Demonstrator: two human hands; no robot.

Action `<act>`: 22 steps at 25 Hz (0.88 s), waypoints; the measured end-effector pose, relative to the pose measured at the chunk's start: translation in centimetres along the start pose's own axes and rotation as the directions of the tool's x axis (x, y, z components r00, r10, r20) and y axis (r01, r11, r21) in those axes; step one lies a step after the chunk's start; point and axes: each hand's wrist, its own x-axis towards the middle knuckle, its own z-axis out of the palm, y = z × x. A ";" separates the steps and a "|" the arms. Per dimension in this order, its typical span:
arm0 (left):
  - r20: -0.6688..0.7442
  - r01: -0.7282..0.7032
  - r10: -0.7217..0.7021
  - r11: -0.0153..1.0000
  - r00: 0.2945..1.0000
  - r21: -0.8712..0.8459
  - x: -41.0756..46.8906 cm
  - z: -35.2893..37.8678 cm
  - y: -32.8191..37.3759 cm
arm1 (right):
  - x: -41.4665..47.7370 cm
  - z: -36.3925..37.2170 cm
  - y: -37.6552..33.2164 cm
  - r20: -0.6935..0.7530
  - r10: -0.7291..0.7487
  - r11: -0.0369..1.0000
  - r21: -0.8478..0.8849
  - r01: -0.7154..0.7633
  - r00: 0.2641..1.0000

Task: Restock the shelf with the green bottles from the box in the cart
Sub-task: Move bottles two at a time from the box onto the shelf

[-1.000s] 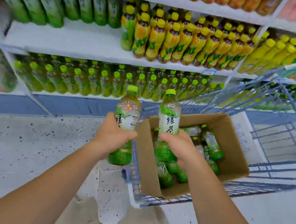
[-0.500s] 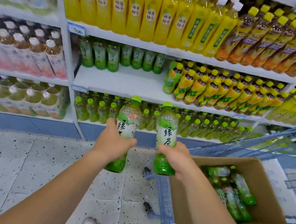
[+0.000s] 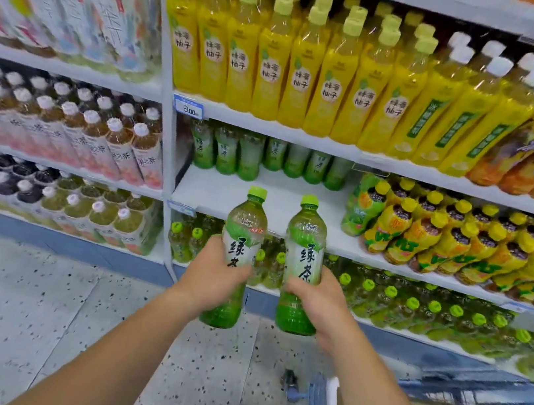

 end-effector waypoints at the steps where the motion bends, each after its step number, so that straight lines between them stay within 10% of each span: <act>1: -0.027 -0.007 0.007 1.000 1.000 0.006 1.0 0.1 0.0 | 1.2 0.1 -0.2 -0.010 -0.005 1.000 0.006 0.005 1.000; 12: -0.162 -0.277 0.286 0.958 0.944 0.077 16.0 1.7 -0.6 | 16.0 2.5 -0.8 -0.131 -0.224 0.973 0.026 0.229 0.966; 22: -0.228 -0.638 0.621 0.770 0.750 -0.005 29.8 4.8 -4.6 | 30.4 6.1 1.5 -0.330 -0.512 0.845 -0.026 0.535 0.793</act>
